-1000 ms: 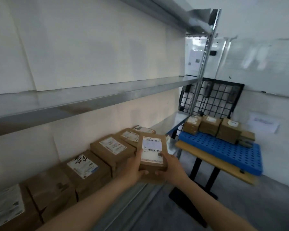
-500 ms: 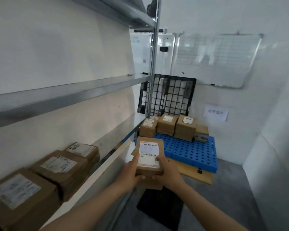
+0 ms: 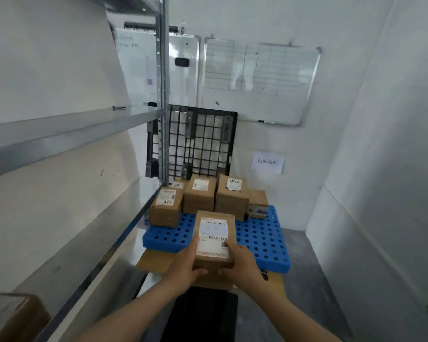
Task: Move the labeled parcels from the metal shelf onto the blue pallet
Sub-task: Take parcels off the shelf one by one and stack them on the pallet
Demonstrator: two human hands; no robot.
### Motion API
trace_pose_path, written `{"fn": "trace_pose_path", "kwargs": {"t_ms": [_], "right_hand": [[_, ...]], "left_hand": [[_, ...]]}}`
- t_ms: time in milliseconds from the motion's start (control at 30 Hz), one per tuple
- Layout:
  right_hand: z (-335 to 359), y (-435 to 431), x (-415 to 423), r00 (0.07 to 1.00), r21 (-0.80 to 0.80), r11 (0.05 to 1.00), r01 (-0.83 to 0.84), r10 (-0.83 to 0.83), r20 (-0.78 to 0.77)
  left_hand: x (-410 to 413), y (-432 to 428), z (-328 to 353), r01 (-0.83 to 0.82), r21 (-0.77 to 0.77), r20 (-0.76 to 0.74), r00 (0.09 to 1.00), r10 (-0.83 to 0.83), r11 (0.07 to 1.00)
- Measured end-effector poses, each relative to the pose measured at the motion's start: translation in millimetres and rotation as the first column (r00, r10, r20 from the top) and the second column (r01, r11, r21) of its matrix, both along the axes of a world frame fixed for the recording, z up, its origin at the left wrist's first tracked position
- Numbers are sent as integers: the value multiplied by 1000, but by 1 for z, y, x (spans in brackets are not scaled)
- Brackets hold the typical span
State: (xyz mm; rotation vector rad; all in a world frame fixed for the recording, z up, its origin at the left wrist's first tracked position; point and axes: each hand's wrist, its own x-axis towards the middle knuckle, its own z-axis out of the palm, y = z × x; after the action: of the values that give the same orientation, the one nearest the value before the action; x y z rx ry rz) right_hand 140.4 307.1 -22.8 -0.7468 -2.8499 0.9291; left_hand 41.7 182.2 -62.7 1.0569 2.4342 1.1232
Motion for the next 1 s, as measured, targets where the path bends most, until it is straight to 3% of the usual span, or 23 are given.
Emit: {"fn": "trace_pose_path", "kwargs": {"t_ms": [367, 767, 1000], "right_hand": [[-27, 50, -137, 993, -99, 989, 112, -114, -16], [-90, 95, -243, 997, -192, 981, 14, 1, 78], [-109, 105, -267, 996, -256, 966, -31, 51, 72]], "left_hand": [[-146, 63, -27, 12, -6, 72, 997, -11, 1000], [-234, 94, -86, -120, -94, 221, 966, 138, 988], [-255, 100, -109, -190, -104, 203, 957, 208, 976]]}}
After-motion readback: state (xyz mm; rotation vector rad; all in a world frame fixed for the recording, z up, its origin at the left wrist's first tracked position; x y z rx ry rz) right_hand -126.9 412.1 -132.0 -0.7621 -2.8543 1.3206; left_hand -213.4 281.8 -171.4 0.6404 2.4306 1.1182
